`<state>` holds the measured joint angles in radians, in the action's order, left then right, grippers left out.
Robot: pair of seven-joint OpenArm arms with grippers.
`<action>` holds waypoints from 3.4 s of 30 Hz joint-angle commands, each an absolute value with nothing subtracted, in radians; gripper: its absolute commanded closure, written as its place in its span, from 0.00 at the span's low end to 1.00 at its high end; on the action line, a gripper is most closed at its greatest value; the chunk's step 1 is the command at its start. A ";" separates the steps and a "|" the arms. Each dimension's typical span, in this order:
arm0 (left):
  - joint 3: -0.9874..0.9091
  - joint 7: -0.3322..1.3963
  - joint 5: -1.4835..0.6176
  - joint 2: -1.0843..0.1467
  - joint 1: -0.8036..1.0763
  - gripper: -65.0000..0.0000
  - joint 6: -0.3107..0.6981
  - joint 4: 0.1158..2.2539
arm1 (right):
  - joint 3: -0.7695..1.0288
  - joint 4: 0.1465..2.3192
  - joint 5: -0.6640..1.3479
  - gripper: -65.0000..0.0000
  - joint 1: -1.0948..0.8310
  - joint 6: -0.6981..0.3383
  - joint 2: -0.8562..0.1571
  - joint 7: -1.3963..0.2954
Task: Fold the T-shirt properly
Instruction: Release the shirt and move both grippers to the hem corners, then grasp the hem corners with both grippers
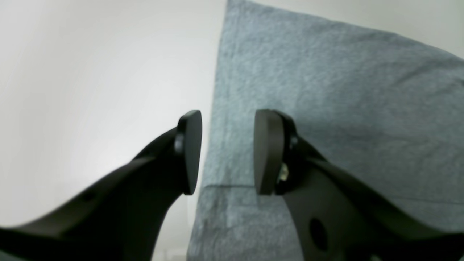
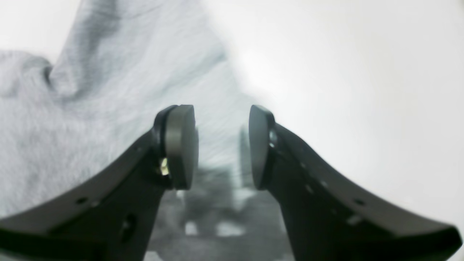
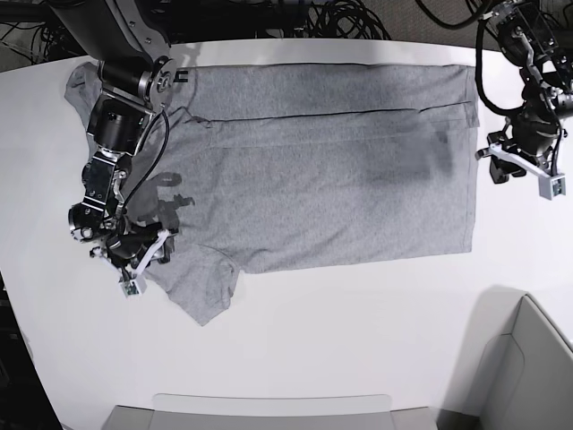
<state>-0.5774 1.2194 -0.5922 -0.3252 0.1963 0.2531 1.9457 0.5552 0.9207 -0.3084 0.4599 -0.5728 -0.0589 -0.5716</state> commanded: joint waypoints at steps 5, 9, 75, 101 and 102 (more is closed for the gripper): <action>-0.584 1.204 -0.599 -0.341 0.186 0.62 0.254 1.959 | 0.565 0.802 -0.312 0.62 0.456 -0.495 -0.107 -0.516; -0.584 1.204 -0.599 -0.341 0.186 0.62 0.254 1.956 | 0.565 0.946 -0.314 0.62 0.349 -0.496 -0.102 -0.624; -0.415 1.138 -0.596 -0.496 -0.317 0.56 0.564 1.342 | 0.314 0.140 -0.171 0.43 0.780 -0.533 -0.242 -0.189; 0.180 0.590 -0.596 -0.561 -0.634 0.55 0.687 0.549 | 0.311 0.140 -0.173 0.43 0.769 -0.532 -0.245 -0.189; 0.213 0.590 -0.596 -0.550 -0.651 0.55 0.685 0.545 | 0.311 0.140 -0.173 0.43 0.771 -0.532 -0.243 -0.189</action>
